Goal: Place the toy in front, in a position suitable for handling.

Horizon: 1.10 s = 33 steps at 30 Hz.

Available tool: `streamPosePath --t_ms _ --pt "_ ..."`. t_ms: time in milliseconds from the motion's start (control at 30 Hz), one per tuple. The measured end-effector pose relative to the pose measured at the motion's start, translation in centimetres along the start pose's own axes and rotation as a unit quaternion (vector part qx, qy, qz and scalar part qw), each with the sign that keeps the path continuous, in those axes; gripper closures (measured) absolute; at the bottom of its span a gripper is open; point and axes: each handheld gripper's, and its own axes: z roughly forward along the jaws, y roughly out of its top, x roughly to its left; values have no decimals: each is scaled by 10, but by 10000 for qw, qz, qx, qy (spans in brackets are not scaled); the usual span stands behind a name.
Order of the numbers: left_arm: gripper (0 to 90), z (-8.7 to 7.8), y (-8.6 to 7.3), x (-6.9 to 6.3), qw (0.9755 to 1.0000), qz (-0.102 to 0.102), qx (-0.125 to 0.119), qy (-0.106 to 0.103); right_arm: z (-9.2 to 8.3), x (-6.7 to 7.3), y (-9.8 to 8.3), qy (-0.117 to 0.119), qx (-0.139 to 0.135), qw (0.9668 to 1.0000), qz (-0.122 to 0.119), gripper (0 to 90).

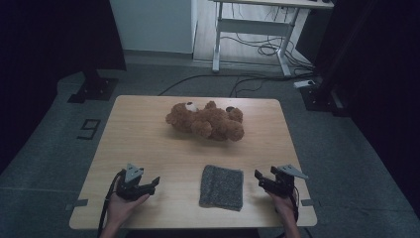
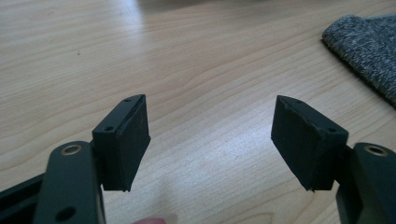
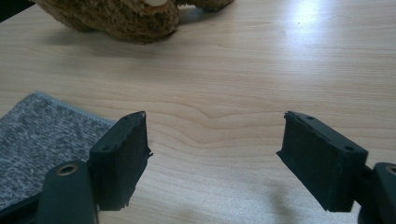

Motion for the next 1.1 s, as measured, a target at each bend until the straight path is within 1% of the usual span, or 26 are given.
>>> streamPosePath --t_ms 100,133,167,200,233,333,367,400,433,467,533,567,600,633,667,700,733,767,800,867,933,967,1000,1033,1067,1100 --pt "258 -1 0 0 10000 -90 -29 -11 0 4 2 60 56 10000 -53 222" --pt "253 -1 0 0 10000 -90 -29 -11 0 4 2 60 56 10000 -53 222" --pt "254 -1 1 0 9999 -111 -57 -32 2 6 3 129 74 9998 -96 222" --pt "254 -2 2 0 9999 -127 -79 -67 2 6 3 129 74 9998 -96 222" --pt "254 -2 3 1 9998 -150 -97 -83 3 8 4 196 92 9997 -86 215" --pt "255 1 8 1 9998 -149 -121 -90 5 9 6 225 90 9997 -101 215" --pt "257 4 14 2 9998 -111 -113 -134 6 11 10 251 88 9995 -143 212" --pt "268 4 14 2 9998 -111 -113 -134 6 11 10 251 88 9995 -143 212" --pt "279 6 22 4 9997 -84 -146 -158 8 13 16 336 49 9993 -150 245" --pt "293 6 22 4 9997 -84 -146 -158 8 13 16 336 49 9993 -150 245" --pt "311 11 34 5 9997 -41 -233 -116 10 14 23 382 7 9990 -230 244" --pt "311 14 39 6 9996 -29 -255 -110 11 15 26 410 -36 9989 -227 244" --pt "309 21 49 9 9995 -58 -283 -133 15 15 33 492 -99 9986 -182 244" --pt "306 25 54 10 9994 -68 -294 -138 16 16 36 515 -109 9985 -182 244" --pt "301 25 54 10 9994 -68 -294 -138 16 16 36 515 -109 9985 -182 244" --pt "301 31 62 13 9995 -67 -293 -103 22 17 44 579 -105 9980 -222 244" --pt "301 35 68 15 9994 -80 -315 -82 22 17 44 579 -105 9980 -222 244" --pt "304 43 79 20 9994 -118 -302 -132 28 18 49 621 -95 9977 -260 248" --pt "303 43 79 20 9994 -118 -302 -132 28 18 49 621 -95 9977 -260 248" --pt "304 52 92 21 9992 -124 -343 -159 35 18 55 641 -61 9976 -253 249" --pt "296 61 102 17 9991 -50 -360 -224 46 18 62 720 -32 9971 -246 254" --pt "290 65 105 14 9989 -59 -367 -280 48 19 64 737 -23 9970 -254 255" --pt "290 72 111 10 9985 -71 -345 -412 48 19 64 737 -23 9970 -254 255" --pt "272 81 117 0 9986 7 -309 -438 55 21 69 797 -24 9965 -253 259" --pt "267 81 117 0 9986 7 -309 -438 58 21 70 829 -37 9962 -261 259" --pt "255 91 124 -11 9981 133 -261 -544 61 23 72 856 -28 9960 -258 258"
